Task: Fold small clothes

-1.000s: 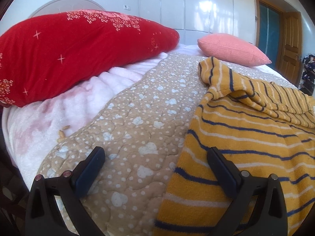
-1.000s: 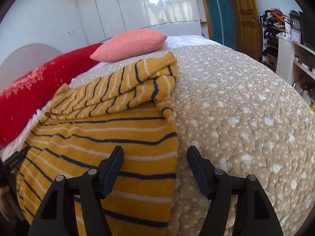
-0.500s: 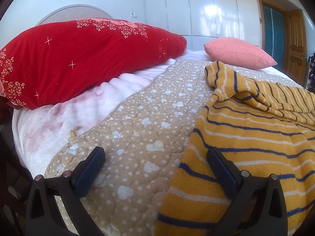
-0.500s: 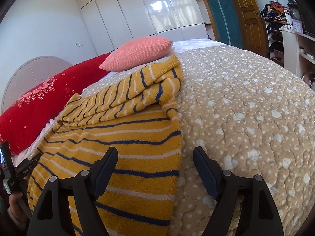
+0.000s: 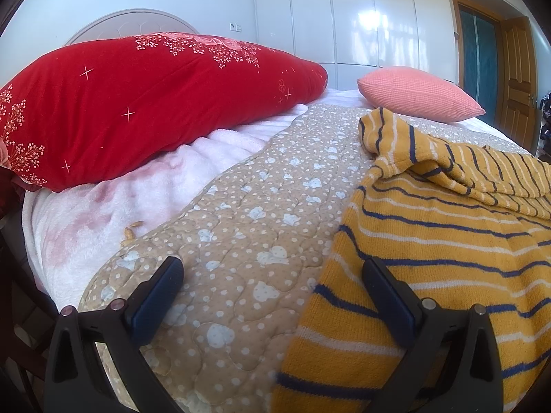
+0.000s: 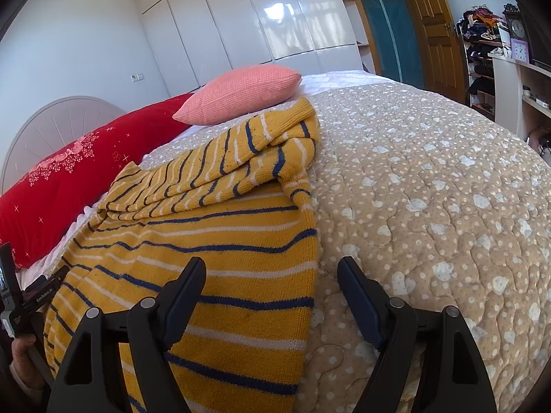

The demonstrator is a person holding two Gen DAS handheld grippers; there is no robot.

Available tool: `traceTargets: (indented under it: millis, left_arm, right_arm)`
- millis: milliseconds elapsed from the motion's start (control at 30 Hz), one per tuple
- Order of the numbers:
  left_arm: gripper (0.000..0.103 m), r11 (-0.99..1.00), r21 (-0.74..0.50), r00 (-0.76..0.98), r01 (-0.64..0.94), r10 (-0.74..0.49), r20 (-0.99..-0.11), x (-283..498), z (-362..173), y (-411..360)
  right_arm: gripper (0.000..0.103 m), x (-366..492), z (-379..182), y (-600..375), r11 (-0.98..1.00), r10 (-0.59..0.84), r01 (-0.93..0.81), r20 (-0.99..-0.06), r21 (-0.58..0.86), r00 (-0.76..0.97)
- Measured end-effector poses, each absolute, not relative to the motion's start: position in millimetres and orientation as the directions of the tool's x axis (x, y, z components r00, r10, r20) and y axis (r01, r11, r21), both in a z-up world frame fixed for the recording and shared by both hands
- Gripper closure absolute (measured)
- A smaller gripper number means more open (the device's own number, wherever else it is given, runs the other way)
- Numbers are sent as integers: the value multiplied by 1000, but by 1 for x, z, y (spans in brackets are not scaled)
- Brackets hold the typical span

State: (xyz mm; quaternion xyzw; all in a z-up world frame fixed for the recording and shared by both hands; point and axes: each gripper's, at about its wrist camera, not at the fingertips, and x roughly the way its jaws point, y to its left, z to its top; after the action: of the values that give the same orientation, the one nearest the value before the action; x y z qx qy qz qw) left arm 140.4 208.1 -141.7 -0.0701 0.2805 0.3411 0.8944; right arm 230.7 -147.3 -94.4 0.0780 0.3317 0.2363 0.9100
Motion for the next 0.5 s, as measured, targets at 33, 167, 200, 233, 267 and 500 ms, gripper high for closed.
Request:
traceTargets:
  millis: [33,167,200,233,267,500]
  left_arm:
    - [0,758,65,610,-649,570,-550,140,-142,208]
    - [0,757,66,610,-650,571,-549,140,-142,207]
    - [0,757,66,610,-650,571,-549,140,-142,207]
    - [0,757,66,610,-650,571,-549,140,-142,207]
    - [0,757,66,610,-650,571,-548,140,-142,207]
    - [0,757,66,611,-650,572,-548,140,-142,206]
  right_arm:
    - [21,231,-94,-147,876,482,-378,-567,299,668]
    - [21,231,-94,-147,876,482,-379,-567,299,668]
    - [21,231,-94,-147,876,482,-379,-567,299,668]
    - [21,230,-94,-147,876,482,-379,-567,298,668]
    - [21,230,-94,-147,876,482,-379,-567,298,668]
    - [21,230,-94,-147,876,482,-379,-567,298,668]
